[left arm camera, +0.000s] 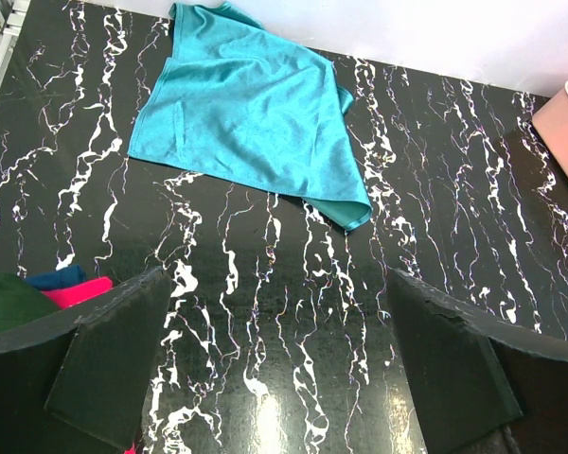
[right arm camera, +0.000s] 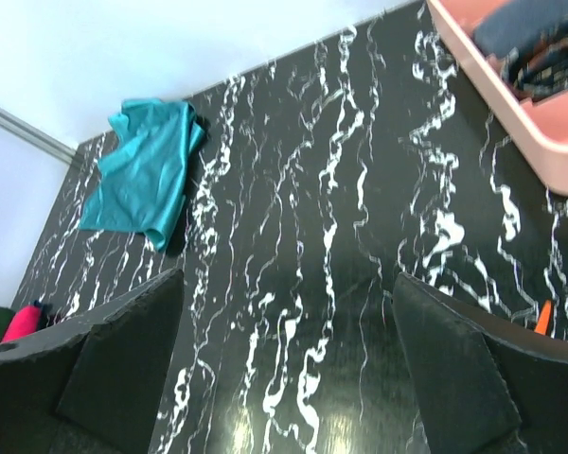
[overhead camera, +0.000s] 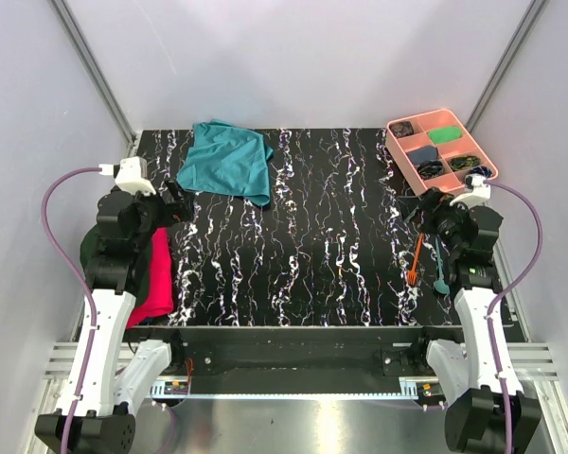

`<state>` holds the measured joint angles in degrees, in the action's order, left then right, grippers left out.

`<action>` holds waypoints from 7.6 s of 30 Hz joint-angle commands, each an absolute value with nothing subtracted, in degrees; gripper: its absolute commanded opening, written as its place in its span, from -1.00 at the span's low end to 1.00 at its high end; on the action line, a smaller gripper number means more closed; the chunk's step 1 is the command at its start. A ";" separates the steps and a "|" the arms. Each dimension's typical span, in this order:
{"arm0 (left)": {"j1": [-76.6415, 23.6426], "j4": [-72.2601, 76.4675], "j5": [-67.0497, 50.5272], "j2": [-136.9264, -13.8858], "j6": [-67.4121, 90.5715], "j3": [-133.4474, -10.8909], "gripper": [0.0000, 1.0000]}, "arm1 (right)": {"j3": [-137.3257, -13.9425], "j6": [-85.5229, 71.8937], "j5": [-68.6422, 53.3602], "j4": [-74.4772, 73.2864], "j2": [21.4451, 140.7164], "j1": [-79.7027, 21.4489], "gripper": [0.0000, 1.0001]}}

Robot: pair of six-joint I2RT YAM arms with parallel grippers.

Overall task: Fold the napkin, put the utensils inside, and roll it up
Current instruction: Move the napkin to the centre of the board, then flatten the napkin out

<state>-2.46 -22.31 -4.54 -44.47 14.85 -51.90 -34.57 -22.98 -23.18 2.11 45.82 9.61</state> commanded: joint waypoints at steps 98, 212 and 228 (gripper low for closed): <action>-21.53 -7.39 4.05 -74.96 28.48 -34.63 0.07 | -44.82 -27.42 0.88 -15.73 79.19 -33.75 -1.00; -1.58 -50.19 -13.44 -65.71 14.77 -100.99 -1.00 | -107.40 -10.55 27.07 -45.36 73.90 -35.16 -1.00; -1.14 -46.23 -19.33 -92.72 16.87 -127.69 -1.00 | -143.76 -5.01 15.12 -47.19 105.45 -22.68 -1.00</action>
